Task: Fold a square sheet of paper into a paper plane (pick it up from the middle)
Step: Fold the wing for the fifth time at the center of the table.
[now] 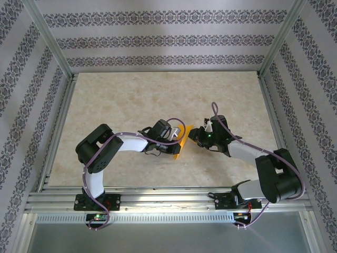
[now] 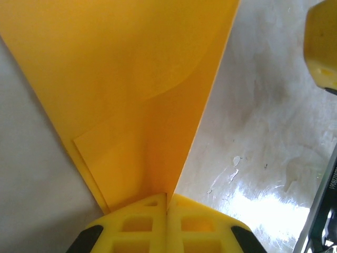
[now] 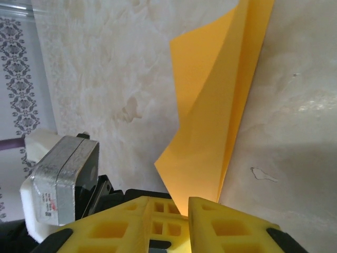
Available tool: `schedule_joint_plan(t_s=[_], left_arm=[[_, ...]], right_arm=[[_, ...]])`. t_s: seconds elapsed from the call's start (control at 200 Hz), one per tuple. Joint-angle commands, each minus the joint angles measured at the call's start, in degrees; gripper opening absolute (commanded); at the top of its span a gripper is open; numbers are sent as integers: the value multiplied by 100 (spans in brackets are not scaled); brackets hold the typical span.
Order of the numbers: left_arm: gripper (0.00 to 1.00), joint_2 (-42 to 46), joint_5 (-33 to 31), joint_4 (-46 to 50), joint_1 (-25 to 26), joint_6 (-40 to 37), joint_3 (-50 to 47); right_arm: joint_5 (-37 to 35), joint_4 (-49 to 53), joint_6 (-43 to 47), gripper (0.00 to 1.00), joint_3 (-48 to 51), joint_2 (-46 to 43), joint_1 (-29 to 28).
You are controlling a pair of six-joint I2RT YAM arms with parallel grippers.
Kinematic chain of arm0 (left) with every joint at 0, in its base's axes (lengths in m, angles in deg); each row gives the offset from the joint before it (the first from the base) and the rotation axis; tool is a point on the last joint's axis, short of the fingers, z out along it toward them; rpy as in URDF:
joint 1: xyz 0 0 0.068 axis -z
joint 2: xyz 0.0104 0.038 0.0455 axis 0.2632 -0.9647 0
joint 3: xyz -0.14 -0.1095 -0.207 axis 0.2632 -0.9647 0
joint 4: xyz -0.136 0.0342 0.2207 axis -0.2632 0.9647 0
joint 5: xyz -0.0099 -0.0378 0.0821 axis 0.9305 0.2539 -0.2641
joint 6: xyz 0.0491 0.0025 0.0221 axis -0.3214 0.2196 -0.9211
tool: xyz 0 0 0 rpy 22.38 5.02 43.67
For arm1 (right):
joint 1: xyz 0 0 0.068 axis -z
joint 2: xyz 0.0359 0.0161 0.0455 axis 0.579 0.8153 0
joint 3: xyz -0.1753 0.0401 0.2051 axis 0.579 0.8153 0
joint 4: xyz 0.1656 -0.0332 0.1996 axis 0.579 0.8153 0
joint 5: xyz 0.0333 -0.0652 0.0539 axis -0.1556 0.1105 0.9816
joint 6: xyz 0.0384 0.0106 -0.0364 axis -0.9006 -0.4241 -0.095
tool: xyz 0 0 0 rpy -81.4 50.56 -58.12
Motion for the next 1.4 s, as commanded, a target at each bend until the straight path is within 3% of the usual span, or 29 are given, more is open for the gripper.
schedule_joint_plan(t_s=[0.0, 0.44, 0.789, 1.399], left_arm=[[0, -157, 367, -427, -92, 271, 36], [0, -401, 908, -1773, -326, 1263, -419], [0, -389, 982, -2221, -398, 1628, -698], [0, -421, 1172, -2433, -532, 2154, -746]], right_arm=[[245, -254, 160, 20, -112, 187, -66], [559, -807, 206, 9, -199, 799, -64], [937, -1690, 17, 4, -199, 1342, 21], [1357, -1747, 299, 3, -450, 1793, 171]])
